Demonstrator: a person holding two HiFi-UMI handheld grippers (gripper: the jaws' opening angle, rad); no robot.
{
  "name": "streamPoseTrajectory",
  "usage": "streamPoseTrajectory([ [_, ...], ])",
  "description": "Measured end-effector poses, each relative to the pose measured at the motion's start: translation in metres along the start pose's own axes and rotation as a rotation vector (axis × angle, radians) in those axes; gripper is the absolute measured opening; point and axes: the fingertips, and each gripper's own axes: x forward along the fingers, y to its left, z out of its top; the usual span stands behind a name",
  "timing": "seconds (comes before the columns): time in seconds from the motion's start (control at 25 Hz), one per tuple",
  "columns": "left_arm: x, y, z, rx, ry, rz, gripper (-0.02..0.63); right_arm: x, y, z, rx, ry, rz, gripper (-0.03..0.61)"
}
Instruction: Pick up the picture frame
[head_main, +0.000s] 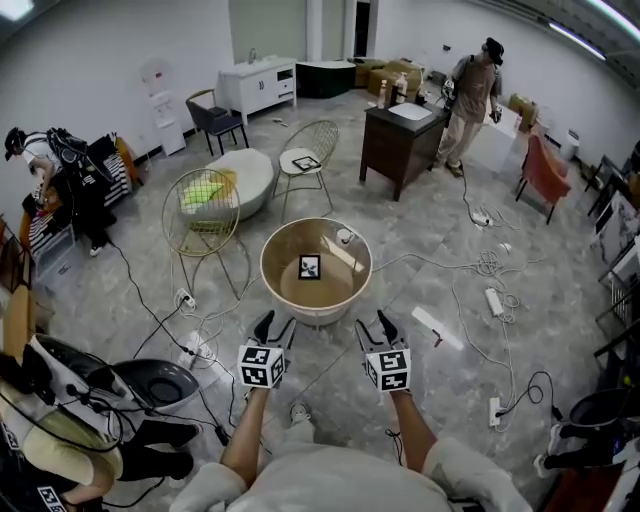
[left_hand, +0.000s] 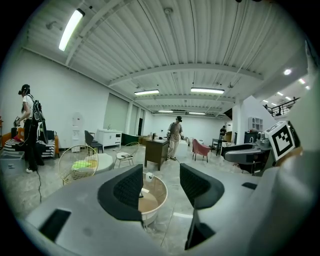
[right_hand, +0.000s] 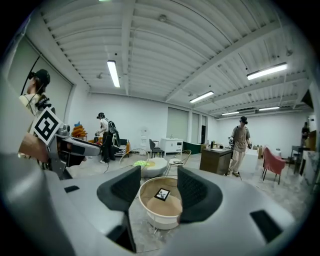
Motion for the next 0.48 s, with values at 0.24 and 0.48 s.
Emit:
streamPoseTrajectory([
  [0.24, 0.038, 0.035, 0.022, 0.007, -0.015, -0.022, 0.212, 0.048, -0.006, 0.014, 0.006, 0.003, -0.027, 0.230],
  [0.48, 0.068, 0.072, 0.033, 0.003, -0.007, -0.037, 0.212, 0.091, -0.005, 0.026, 0.010, 0.009, -0.049, 0.232],
])
